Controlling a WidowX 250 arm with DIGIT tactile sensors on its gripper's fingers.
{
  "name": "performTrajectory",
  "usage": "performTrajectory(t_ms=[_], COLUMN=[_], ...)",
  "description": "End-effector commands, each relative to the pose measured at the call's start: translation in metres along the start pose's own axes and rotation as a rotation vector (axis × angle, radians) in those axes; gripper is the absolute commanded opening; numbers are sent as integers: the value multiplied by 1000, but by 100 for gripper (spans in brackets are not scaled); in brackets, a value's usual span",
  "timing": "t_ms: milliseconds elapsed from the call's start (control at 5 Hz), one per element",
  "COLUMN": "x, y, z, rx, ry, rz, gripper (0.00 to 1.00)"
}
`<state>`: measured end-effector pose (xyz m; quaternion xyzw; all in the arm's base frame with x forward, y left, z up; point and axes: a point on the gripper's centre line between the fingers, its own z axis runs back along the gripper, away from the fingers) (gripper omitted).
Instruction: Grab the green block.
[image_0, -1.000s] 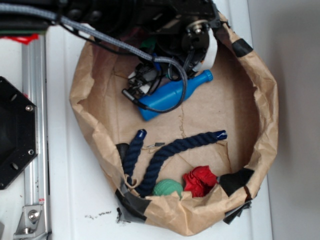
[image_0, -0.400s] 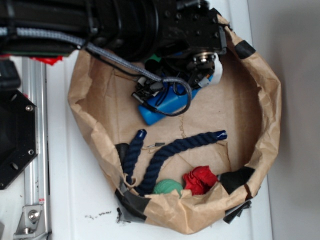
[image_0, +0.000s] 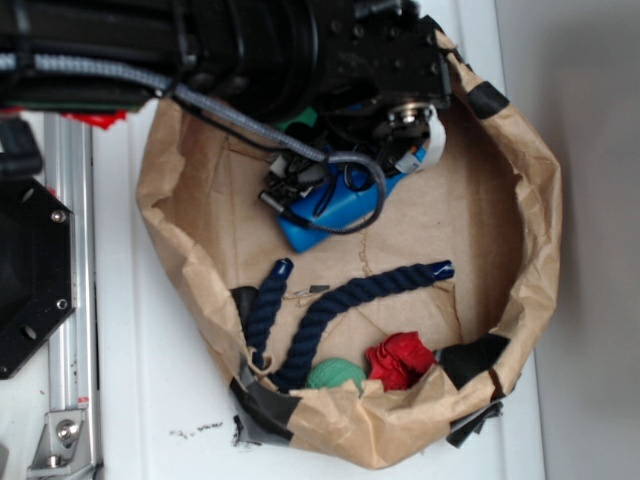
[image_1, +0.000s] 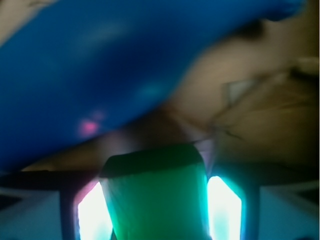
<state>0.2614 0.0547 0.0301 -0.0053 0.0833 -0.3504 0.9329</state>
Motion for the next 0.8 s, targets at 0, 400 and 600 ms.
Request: performTrajectory(t_ms=[0, 400, 600], x=[10, 27, 31], y=[-21, -32, -29], z=[120, 149, 143], rx=[9, -156, -139], ry=[-272, -392, -425], rz=[386, 743, 884], gripper=[0, 0, 0])
